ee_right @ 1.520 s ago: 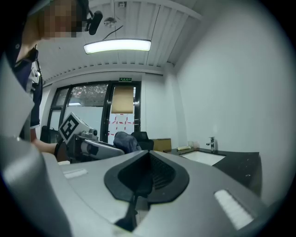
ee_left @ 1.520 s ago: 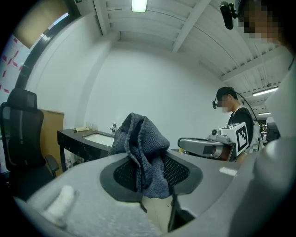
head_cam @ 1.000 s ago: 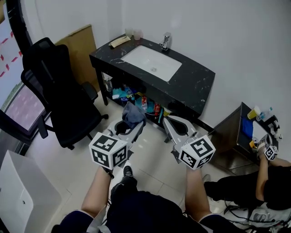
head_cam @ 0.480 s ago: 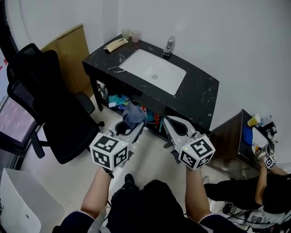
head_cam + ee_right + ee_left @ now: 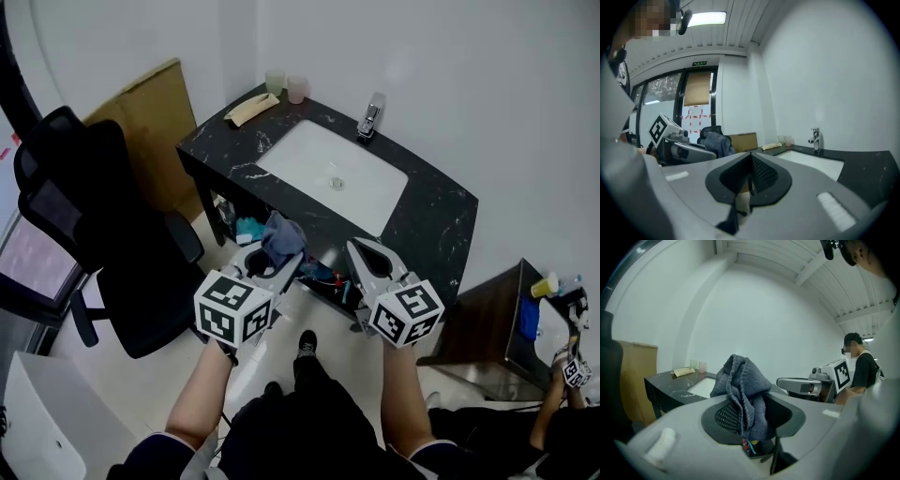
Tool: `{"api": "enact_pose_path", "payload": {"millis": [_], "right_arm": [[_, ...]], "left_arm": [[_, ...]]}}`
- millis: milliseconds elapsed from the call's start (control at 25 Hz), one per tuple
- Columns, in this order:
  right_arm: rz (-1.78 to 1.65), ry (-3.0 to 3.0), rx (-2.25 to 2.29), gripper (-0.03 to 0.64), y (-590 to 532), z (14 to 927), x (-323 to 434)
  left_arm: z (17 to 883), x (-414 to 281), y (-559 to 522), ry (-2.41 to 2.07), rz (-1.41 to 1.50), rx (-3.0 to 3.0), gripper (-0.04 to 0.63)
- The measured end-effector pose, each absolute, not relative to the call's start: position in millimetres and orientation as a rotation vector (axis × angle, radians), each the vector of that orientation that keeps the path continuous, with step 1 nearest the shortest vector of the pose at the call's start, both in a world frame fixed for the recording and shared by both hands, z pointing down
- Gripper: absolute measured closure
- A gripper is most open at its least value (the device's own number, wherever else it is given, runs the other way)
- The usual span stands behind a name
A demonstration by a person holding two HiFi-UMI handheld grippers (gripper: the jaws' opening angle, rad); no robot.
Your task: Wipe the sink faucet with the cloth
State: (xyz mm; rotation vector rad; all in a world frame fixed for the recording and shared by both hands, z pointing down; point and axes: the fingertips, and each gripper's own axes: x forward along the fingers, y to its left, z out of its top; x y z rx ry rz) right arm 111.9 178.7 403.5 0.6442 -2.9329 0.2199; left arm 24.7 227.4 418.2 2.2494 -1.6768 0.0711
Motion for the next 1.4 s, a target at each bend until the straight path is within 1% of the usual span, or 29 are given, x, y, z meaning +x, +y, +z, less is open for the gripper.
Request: {"api": "enact_pose_path", "payload": {"millis": [240,680,880,1160,1400], "right_arm": [[0.21,-2.992,0.559,0.611,108.6,395.8,81.4],[0.216,-3.017,0.506,0.611,16.0,400.2,58.4],[0.225,-2.965,0.604,0.611,-21.0,413.8,50.4],[0.247,-2.861,0.901,0.611,-87.1,416.0,34.0],[0.248,-2.755,1.119,0.611,-120.4,419.0,24.0]], "left_arm": [[404.6,1.6,152.8,-1.735,0.107,2.244,0.456],[408.6,-10.6,54.2,-1.721,0.163,2.25,0.456],[416.7,-21.4,4.7,-1.62,0.157,2.315,0.456],[427.1,-42.0,-76.0,-1.369,0.181,2.447,0.456],[429.3,-54.3,-125.1,-1.155,0.199,2.551,0.456]]}}
